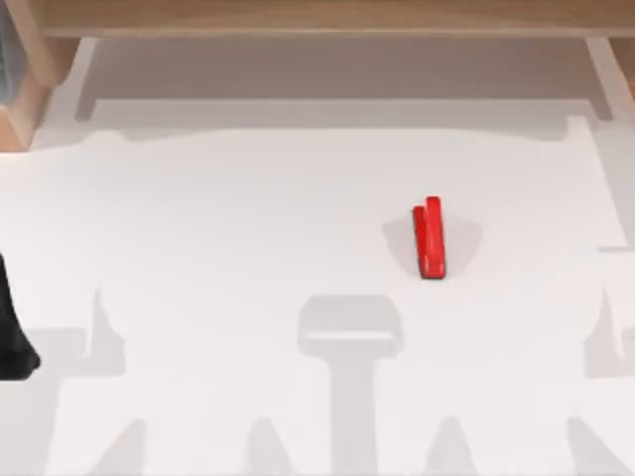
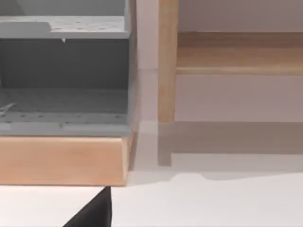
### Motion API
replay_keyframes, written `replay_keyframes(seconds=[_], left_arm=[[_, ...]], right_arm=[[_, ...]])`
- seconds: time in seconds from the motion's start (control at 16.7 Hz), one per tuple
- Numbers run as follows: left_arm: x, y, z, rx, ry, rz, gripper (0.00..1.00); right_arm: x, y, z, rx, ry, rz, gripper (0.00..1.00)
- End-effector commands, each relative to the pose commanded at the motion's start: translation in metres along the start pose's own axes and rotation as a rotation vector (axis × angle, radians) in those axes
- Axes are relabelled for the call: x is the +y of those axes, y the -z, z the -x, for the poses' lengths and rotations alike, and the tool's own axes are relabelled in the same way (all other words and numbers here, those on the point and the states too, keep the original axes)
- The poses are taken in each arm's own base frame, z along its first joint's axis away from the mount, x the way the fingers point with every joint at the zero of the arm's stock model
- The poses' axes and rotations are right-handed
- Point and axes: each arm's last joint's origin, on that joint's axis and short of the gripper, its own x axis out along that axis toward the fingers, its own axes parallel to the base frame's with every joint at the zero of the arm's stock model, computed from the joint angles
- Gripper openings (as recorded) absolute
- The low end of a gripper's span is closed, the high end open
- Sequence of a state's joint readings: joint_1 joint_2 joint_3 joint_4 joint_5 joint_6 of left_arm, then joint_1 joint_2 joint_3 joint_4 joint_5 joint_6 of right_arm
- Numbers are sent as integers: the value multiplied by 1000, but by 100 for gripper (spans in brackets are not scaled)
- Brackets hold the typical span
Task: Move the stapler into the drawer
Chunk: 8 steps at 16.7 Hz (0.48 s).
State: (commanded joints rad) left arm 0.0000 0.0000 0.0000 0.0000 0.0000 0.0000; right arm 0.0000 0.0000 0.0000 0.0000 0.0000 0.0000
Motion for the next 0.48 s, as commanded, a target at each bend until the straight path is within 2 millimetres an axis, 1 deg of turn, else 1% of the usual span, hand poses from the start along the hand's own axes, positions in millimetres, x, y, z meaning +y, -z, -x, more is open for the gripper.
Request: replay_keyframes(seconds=[0.12,0.24,0.36,0.48], left_arm=[[0,0,0,0,0,0,100],[0,0,0,0,0,0,100],[0,0,0,0,0,0,100],[0,0,0,0,0,0,100]], right_arm=[[0,0,0,0,0,0,100],[0,-5,0,22,-4,-4,100],[2,-17,-1,71,-13,-12,100],[4,-38,-5,141,-26,-21,100]])
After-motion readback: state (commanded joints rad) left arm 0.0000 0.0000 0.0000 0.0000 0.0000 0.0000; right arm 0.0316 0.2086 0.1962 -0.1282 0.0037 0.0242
